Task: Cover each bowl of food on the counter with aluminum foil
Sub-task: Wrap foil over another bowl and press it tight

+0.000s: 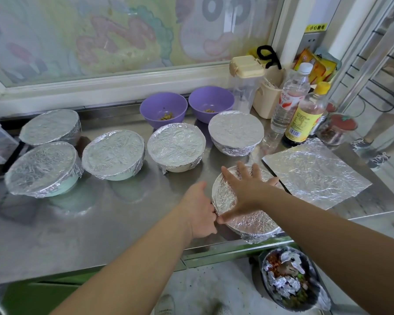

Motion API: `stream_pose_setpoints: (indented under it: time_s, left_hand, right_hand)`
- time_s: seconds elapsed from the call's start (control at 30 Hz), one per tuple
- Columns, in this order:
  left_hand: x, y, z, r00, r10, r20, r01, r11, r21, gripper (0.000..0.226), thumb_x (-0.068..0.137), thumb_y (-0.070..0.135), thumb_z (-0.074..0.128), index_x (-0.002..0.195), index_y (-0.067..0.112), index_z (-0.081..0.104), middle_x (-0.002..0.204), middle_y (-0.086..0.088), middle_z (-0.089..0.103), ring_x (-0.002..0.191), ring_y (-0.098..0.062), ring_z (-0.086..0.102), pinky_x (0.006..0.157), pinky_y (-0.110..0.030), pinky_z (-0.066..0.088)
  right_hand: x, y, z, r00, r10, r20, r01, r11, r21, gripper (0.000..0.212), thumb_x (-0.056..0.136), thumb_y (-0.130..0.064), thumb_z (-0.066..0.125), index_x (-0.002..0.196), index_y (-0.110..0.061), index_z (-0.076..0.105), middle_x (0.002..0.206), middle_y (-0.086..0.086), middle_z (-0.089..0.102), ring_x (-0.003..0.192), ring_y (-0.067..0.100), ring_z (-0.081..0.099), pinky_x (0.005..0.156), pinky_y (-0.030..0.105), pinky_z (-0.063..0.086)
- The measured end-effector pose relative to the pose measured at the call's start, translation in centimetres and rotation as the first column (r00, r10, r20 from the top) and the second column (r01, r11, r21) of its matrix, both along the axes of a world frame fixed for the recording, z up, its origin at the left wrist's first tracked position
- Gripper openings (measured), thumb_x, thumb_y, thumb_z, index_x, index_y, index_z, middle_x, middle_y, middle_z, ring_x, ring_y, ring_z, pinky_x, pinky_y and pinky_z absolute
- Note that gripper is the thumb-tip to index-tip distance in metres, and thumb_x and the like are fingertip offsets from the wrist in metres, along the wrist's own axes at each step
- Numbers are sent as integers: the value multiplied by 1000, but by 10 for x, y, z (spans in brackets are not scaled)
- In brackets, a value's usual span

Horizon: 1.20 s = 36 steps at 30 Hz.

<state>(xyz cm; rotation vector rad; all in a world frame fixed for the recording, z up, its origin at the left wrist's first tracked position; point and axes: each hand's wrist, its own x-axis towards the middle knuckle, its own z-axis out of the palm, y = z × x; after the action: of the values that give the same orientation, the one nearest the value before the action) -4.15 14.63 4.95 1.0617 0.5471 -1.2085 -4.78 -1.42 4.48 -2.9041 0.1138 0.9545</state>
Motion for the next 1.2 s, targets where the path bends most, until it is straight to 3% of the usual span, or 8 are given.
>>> stream_pose_setpoints:
  time_s: [0.2, 0.3, 0.37, 0.5, 0.63, 0.8, 0.97, 1.2]
  left_hand:
    - [2, -2, 22, 992, -125, 21, 127, 985, -116, 74, 100, 60, 11, 156, 12, 22, 157, -10, 18, 149, -29, 1, 120, -41, -8]
    - [7, 2, 20, 991, -126, 37, 130, 977, -171, 72, 101, 57, 14, 152, 10, 34, 146, -9, 46, 145, -25, 31, 117, -37, 23]
    - [13, 6, 10, 999, -42, 29, 46, 984, -170, 74, 100, 59, 23, 150, 7, 39, 137, -12, 59, 119, -27, 57, 90, -36, 42]
    - [22, 2, -5, 984, 149, 101, -138, 985, -105, 60, 102, 51, 35, 152, 18, 30, 147, -16, 47, 116, -31, 55, 87, -40, 44]
    - [34, -11, -22, 913, 185, 364, -193, 981, -14, 26, 101, 42, 47, 93, 23, 63, 98, 1, 61, 85, -14, 50, 67, -26, 36]
    - [52, -28, -60, 787, -87, 611, -39, 981, 189, 58, 84, 65, 55, 135, 38, 57, 140, 12, 58, 131, -12, 52, 116, -45, 32]
    - [36, -41, -49, 567, -155, 809, -160, 943, 292, 27, 106, 28, 38, 117, 28, 63, 123, 4, 65, 115, -14, 60, 104, -36, 45]
    - [41, -41, -59, 629, -21, 777, -217, 955, 201, 29, 99, 24, 47, 116, 31, 69, 118, 3, 70, 113, -18, 64, 104, -44, 47]
  right_hand:
    - [1, -1, -7, 1000, 2, 24, -2, 1000, -10, 150, 46, -94, 67, 149, -46, -32, 164, 4, -32, 147, 47, -28, 99, 90, 2]
    - [0, 0, -7, 999, -7, 32, 7, 1000, -5, 149, 48, -94, 67, 149, -45, -31, 164, 4, -32, 147, 47, -27, 100, 89, 2]
    - [-2, 1, -8, 999, -36, 40, 36, 999, -1, 148, 48, -96, 64, 149, -46, -31, 163, 4, -33, 148, 47, -26, 101, 89, 2]
    - [-2, -8, -4, 989, -133, 62, 135, 991, -23, 142, 48, -103, 49, 151, -44, -28, 163, 5, -32, 152, 45, -16, 105, 86, 2]
    - [-1, -27, -4, 983, -149, 105, 144, 988, 52, 147, 44, -102, 52, 153, -43, -27, 163, 2, -33, 151, 42, -20, 110, 82, 2]
    - [-6, -36, -16, 980, -85, 181, 62, 989, 131, 149, 47, -99, 59, 156, -38, -21, 168, -6, -21, 154, 39, -13, 115, 75, 15]
    - [-8, -34, -16, 979, -87, 187, 67, 992, 109, 149, 48, -101, 56, 159, -31, -13, 168, -6, -20, 155, 35, -10, 118, 70, 14]
    - [-10, -31, -11, 987, -92, 133, 77, 990, 116, 148, 47, -98, 61, 157, -39, -19, 166, -4, -26, 153, 38, -17, 116, 75, 9]
